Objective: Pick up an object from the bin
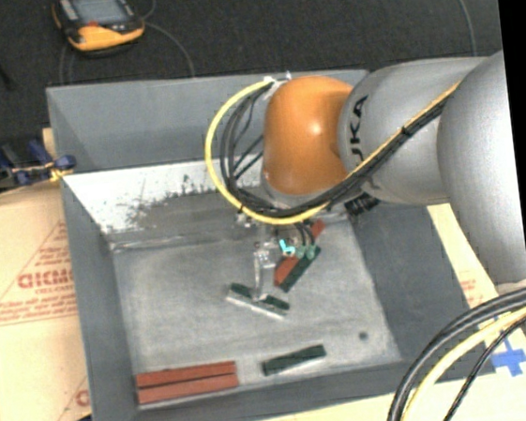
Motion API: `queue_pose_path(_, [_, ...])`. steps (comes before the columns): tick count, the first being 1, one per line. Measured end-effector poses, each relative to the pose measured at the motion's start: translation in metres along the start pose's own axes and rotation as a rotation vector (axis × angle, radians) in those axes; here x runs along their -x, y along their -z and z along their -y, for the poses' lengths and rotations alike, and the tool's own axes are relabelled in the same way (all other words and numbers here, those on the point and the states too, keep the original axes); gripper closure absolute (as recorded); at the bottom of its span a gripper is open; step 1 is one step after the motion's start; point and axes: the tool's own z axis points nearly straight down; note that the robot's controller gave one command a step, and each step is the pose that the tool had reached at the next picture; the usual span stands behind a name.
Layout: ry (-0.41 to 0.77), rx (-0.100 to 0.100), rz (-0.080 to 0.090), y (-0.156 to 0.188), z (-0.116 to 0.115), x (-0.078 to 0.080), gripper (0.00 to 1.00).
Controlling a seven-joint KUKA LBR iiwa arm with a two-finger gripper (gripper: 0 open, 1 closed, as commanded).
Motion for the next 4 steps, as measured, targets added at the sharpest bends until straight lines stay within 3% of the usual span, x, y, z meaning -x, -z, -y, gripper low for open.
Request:
queue_pose_path(1, [-0.001,0.0,0.008,0.004,0.0,0.002,0.0])
queue_pose_path(2, [-0.072,0.0,0.006,-0.055,0.029,-0.034,1.0])
queue_pose_path(3, [-0.073,0.0,0.006,-0.055,0.029,-0.034,1.0])
queue_pose_path(4, [-0.113,-0.001,0.007,0.074,0.042,-0.037,1.0])
